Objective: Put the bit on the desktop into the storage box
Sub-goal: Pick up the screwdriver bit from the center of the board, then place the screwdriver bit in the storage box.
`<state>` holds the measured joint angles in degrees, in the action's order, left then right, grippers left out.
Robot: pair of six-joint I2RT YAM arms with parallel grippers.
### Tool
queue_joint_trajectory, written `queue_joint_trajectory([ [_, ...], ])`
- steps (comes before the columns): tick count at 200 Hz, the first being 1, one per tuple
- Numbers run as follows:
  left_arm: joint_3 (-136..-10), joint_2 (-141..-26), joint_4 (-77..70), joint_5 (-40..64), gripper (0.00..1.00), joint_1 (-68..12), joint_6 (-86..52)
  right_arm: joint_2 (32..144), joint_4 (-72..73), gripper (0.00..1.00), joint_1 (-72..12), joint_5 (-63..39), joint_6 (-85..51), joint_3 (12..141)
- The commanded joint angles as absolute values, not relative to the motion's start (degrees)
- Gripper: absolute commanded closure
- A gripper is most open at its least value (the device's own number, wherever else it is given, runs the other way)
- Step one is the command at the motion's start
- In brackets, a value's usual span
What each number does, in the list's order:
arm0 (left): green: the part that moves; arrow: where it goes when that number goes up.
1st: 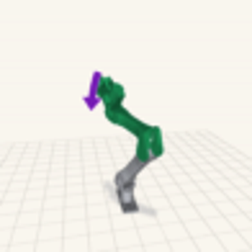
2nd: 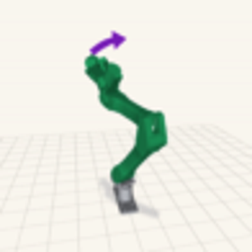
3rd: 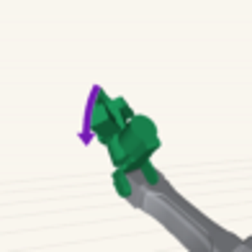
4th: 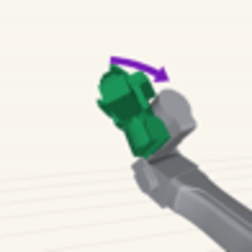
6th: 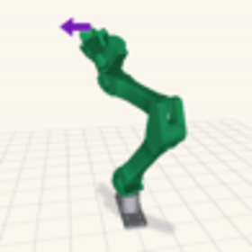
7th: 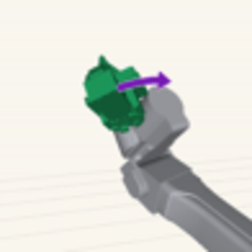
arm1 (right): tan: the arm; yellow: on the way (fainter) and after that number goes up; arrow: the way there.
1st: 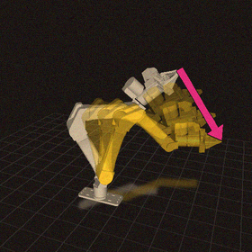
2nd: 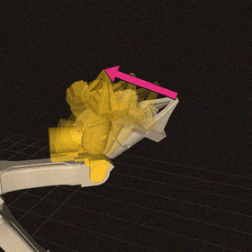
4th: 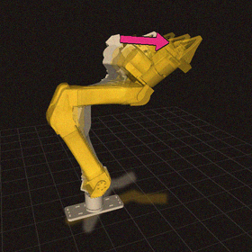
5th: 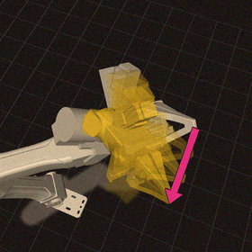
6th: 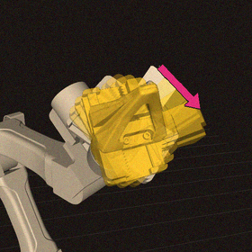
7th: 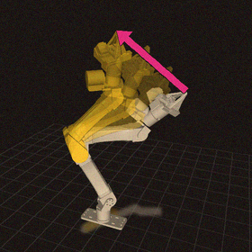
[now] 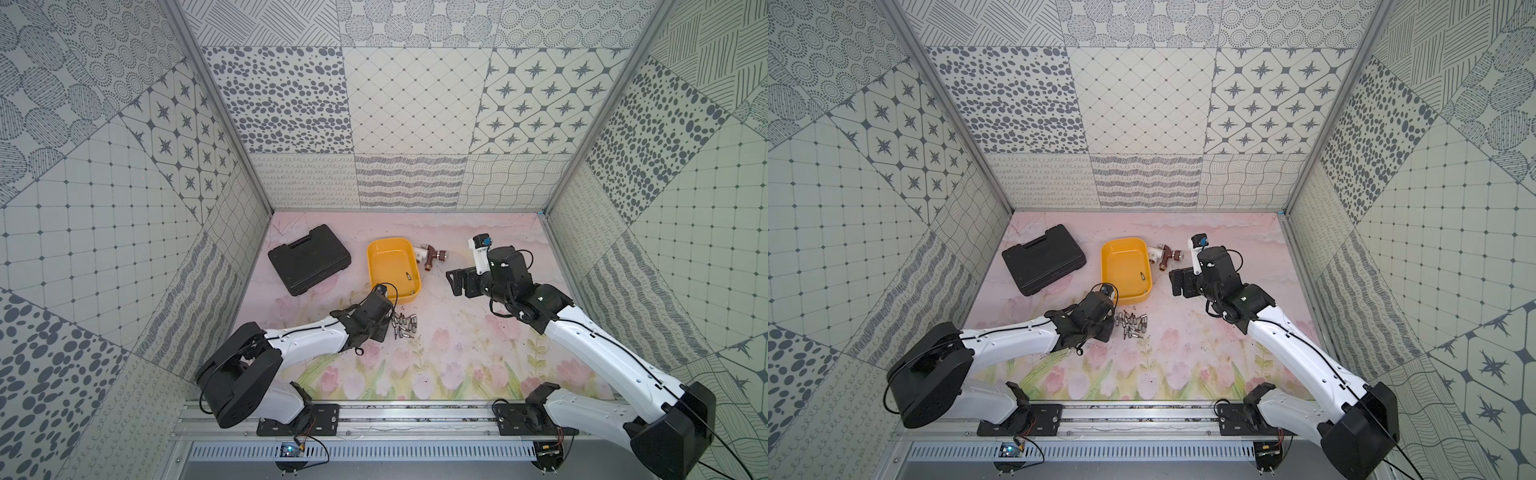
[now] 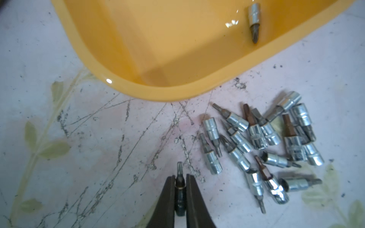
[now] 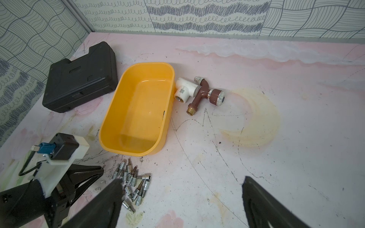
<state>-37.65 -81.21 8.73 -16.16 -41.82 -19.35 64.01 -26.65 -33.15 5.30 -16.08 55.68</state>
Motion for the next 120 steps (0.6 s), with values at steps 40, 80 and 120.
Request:
queue_joint_trajectory([
  [40, -39.54, -70.08, 13.52, -16.25, 0.97, -42.23, -19.34, 62.58, -24.26, 0.04, -33.40, 5.98, -16.81, 55.63],
  [80, -43.72, -69.19, 13.92, -16.16, 1.00, -41.98, -18.29, 62.70, -24.13, 0.03, -33.40, 5.63, -16.96, 55.95],
  [120, -51.65, -74.80, 15.76, -13.38, 1.00, -41.02, -17.71, 62.25, -24.17, 0.03, -33.40, 5.54, -17.07, 56.14],
])
